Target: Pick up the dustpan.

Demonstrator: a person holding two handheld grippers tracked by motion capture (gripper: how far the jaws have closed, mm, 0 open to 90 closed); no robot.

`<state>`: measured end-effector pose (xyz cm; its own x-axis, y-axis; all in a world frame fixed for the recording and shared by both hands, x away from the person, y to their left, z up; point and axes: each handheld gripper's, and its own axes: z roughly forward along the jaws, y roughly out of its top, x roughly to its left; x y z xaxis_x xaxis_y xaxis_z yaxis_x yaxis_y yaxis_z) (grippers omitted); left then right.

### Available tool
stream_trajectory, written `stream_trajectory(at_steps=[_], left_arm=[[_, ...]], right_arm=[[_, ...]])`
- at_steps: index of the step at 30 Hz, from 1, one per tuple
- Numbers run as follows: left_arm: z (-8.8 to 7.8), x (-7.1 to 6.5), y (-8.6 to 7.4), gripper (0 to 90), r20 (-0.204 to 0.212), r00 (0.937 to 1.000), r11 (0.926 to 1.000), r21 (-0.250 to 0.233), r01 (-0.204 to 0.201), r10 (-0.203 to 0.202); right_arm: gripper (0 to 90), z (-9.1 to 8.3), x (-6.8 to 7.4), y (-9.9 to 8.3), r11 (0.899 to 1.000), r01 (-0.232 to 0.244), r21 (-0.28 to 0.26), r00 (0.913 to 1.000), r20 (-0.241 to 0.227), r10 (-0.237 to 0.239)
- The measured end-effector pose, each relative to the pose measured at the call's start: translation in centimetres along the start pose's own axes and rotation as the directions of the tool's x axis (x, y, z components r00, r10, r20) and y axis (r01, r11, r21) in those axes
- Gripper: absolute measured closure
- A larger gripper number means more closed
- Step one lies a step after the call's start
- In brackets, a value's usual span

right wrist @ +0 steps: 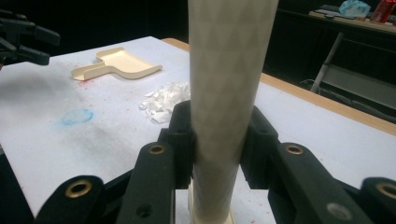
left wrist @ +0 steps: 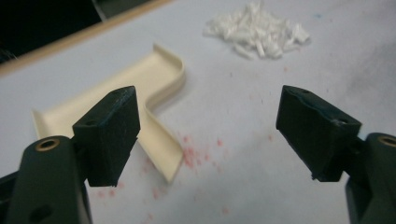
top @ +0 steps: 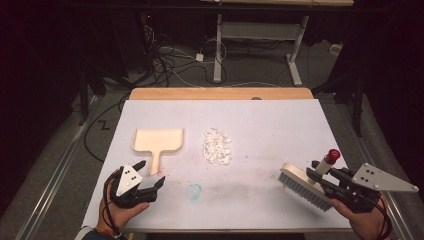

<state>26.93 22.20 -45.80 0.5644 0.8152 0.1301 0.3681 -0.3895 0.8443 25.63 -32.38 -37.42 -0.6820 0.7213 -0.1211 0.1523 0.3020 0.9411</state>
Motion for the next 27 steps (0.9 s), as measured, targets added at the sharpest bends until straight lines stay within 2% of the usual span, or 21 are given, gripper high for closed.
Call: stream_trajectory(at_steps=[3,5,7,12,15,17,18,20,22,23,24,25,26,27], left_arm=[[0.1,0.0,-0.2,20.6,0.001,1.0000,0.9996,0.026,-0.004,0.004],[0.1,-0.2,-0.1,21.2,-0.015,0.9998,0.9988,0.049,-0.009,0.010],[0.1,-0.3,-0.2,22.6,-0.018,0.9998,0.9980,0.063,0.009,-0.007],[0.3,-0.3,-0.5,21.7,-0.018,0.9996,0.9935,0.111,0.025,-0.023],[0.9,-0.2,-0.6,21.0,-0.029,0.9992,0.9884,0.148,0.033,-0.029],[1.6,-0.1,-0.7,20.9,-0.034,0.9987,0.9814,0.187,0.042,-0.037],[1.9,0.0,-0.6,20.9,-0.040,0.9981,0.9787,0.198,0.055,-0.048],[2.4,0.1,-0.5,20.9,-0.026,0.9963,0.9756,0.203,0.085,-0.081],[3.3,0.2,-0.2,21.1,-0.037,0.9942,0.9695,0.221,0.106,-0.101],[4.1,0.3,0.2,23.5,-0.058,0.9922,0.9666,0.226,0.121,-0.110],[4.1,0.3,0.2,23.5,-0.058,0.9922,0.9666,0.226,0.121,-0.110],[4.8,0.6,0.5,24.0,-0.097,0.9880,0.9620,0.235,0.139,-0.119],[4.8,0.6,0.5,24.2,-0.097,0.9880,0.9620,0.235,0.139,-0.119],[5.2,0.8,0.7,24.2,-0.117,0.9858,0.9601,0.239,0.146,-0.121]], right_arm=[[70.7,0.1,0.0,0.0,1.000,0.014,0.000,0.9999,-0.002,-0.014],[70.7,0.1,0.1,0.0,1.000,0.015,-0.003,0.9999,-0.001,-0.015],[70.7,0.2,0.1,0.1,1.000,0.012,-0.005,0.9998,-0.015,-0.012],[70.6,0.4,0.1,0.1,1.000,0.013,0.001,0.9997,-0.021,-0.013],[70.7,0.6,0.1,-0.1,1.000,0.010,0.009,0.9998,-0.019,-0.010],[70.7,0.6,0.1,-0.2,1.000,0.004,-0.003,0.9999,0.009,-0.004],[70.7,0.6,0.1,-0.2,1.000,0.004,-0.003,0.9999,0.009,-0.004],[70.7,0.7,0.0,-0.2,1.000,0.002,-0.001,0.9999,0.016,-0.002],[70.7,0.9,-0.1,-0.3,1.000,-0.002,0.005,0.9998,0.021,0.002],[70.7,0.9,0.0,-0.4,1.000,-0.003,0.003,0.9993,0.037,0.003],[70.7,1.0,0.0,-0.4,1.000,0.000,0.002,0.9991,0.042,0.000],[70.7,1.0,0.0,-0.4,1.000,0.002,0.001,0.9989,0.046,-0.002],[70.6,0.9,0.0,-0.4,1.000,0.003,0.001,0.9990,0.046,-0.003],[70.6,0.9,0.0,-0.4,1.000,0.003,0.001,0.9990,0.046,-0.003]])
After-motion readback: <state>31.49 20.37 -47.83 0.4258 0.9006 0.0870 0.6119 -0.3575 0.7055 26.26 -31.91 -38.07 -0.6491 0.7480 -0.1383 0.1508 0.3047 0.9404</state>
